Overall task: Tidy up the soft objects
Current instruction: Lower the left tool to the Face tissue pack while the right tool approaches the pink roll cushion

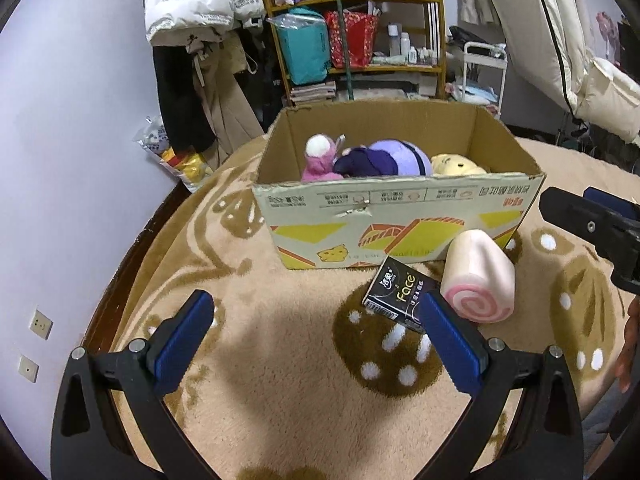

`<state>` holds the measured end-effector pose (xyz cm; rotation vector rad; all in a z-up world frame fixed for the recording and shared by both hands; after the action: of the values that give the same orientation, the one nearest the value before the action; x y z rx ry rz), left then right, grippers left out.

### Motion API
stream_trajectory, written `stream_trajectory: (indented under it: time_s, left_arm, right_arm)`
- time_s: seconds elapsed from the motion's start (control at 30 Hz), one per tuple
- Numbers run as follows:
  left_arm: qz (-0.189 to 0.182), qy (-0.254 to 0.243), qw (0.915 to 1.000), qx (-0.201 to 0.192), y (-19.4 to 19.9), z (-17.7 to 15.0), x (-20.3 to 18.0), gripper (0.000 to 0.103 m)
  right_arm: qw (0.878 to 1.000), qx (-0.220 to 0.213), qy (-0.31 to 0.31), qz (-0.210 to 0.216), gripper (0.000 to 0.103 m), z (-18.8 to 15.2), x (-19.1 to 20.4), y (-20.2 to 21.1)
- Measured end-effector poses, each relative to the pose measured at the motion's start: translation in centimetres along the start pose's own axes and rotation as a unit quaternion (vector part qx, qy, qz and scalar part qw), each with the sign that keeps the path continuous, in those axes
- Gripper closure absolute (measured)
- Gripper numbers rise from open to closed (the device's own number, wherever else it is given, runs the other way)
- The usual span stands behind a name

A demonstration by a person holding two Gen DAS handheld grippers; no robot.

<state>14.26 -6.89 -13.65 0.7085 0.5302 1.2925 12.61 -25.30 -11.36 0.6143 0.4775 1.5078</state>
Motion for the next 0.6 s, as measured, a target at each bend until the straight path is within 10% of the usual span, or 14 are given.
stream_trajectory:
  time_s: [0.6]
  left_arm:
    - [-0.023,-0.027,0.9989,0.031,-3.6,-1.5,-2.3,0.002]
  right_arm:
    - [0.999,0.042,-0.008,-0.001,0.0,-1.2,-0.3,-3.7]
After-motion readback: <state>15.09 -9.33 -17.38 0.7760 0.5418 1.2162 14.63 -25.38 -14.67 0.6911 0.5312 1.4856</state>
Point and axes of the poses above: each gripper's, at about its wrist camera, not at the fingertips, and y roughly against the way its jaws point, x to its left, z to its top, the point moved 10 cm from there along -y, roughly the way its jaws point, and after that the axes turned 9 degrees about y, right-handed, at the moved point
